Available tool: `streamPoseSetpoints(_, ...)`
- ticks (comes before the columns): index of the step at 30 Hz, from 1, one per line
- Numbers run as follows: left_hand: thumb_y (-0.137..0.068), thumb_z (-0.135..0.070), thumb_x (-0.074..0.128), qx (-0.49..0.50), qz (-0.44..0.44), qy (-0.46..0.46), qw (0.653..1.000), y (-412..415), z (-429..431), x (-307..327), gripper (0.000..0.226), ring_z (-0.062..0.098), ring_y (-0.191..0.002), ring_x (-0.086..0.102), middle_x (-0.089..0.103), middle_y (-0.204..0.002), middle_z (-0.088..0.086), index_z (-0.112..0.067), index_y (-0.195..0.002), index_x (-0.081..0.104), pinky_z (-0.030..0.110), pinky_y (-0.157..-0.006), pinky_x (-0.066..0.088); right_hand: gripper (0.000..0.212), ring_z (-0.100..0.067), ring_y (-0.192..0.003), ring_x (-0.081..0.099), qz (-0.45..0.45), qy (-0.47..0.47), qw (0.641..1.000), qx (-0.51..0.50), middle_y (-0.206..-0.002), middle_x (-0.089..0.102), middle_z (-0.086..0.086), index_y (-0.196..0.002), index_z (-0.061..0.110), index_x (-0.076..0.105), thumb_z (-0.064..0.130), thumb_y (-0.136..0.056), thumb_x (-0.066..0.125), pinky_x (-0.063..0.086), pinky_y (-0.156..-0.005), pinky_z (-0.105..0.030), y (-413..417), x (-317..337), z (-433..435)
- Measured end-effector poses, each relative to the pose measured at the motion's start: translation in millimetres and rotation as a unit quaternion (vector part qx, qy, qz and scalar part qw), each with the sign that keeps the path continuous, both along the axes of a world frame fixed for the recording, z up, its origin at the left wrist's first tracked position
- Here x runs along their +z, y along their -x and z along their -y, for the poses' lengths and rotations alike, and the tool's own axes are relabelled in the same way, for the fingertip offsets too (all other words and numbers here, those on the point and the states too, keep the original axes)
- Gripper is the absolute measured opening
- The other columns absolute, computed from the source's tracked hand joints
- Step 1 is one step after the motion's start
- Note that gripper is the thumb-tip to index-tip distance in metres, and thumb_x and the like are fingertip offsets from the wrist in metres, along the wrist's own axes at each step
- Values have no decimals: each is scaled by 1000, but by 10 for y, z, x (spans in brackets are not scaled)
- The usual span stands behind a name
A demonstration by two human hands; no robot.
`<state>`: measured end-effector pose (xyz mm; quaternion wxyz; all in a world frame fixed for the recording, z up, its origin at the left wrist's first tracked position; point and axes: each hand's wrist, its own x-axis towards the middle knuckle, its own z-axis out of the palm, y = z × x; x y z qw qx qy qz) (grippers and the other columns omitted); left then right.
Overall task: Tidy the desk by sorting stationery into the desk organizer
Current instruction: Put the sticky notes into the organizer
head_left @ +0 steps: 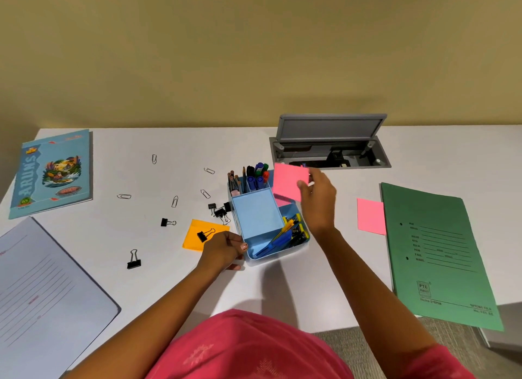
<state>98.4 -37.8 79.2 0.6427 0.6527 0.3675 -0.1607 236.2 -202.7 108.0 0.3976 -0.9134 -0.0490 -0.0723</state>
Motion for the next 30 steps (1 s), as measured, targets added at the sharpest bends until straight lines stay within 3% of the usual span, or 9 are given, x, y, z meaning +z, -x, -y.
streamPoseSetpoints(3,-84,0,66,1,-2,5,1000,-9,-8,14,14,22,-70,63,65,-90,10,-8,-92,59,22,-39,51,36,-24,-99,60,-36,49,998,36,-110,63,-10,-126,13,50,12,-92,59,54,-78,-36,-61,-46,-133)
streamPoseSetpoints(10,-84,-2,66,-6,-17,2,1000,-45,-15,39,18,18,-67,63,64,-91,9,-7,-100,59,23,-41,53,33,-29,-91,63,-40,179,978,102,-108,64,-14,-120,9,49,8,-89,61,45,-67,-28,-197,-146,-319)
streamPoseSetpoints(14,-84,-2,66,-5,-19,0,1000,-47,-12,36,18,18,-70,62,63,-95,9,-8,-99,58,21,-40,51,45,-29,-100,61,-51,202,972,111,-120,59,-14,-129,7,44,6,-87,62,50,-75,-30,-244,-232,-342)
streamPoseSetpoints(18,-84,0,65,-7,-22,0,1000,-54,-17,42,18,18,-70,61,63,-97,10,-8,-99,58,21,-39,51,49,-26,-95,60,-33,208,972,105,-121,55,-11,-127,10,43,0,-84,64,44,-70,-25,-241,-267,-308)
streamPoseSetpoints(21,-84,-1,65,-8,-24,1,1000,-58,-22,44,18,19,-72,61,63,-98,10,-8,-99,58,21,-39,51,42,-23,-97,60,-37,143,985,85,-121,55,-8,-124,13,45,12,-87,65,49,-75,-27,-235,-260,-240)
streamPoseSetpoints(25,-84,0,65,-7,-25,1,1000,-58,-22,40,19,20,-75,62,64,-99,10,-9,-99,58,21,-41,52,26,-16,-89,56,-11,72,997,7,-109,58,-9,-114,12,50,20,-92,59,42,-71,-24,-270,-273,-7)
streamPoseSetpoints(30,-84,1,63,-6,-24,-4,1000,-56,-27,28,18,15,-72,61,63,-100,10,-8,-99,58,20,-38,50,38,-29,-118,48,-91,117,983,-112,-127,49,-15,-126,7,46,7,-90,57,43,-94,-34,-377,-519,551)
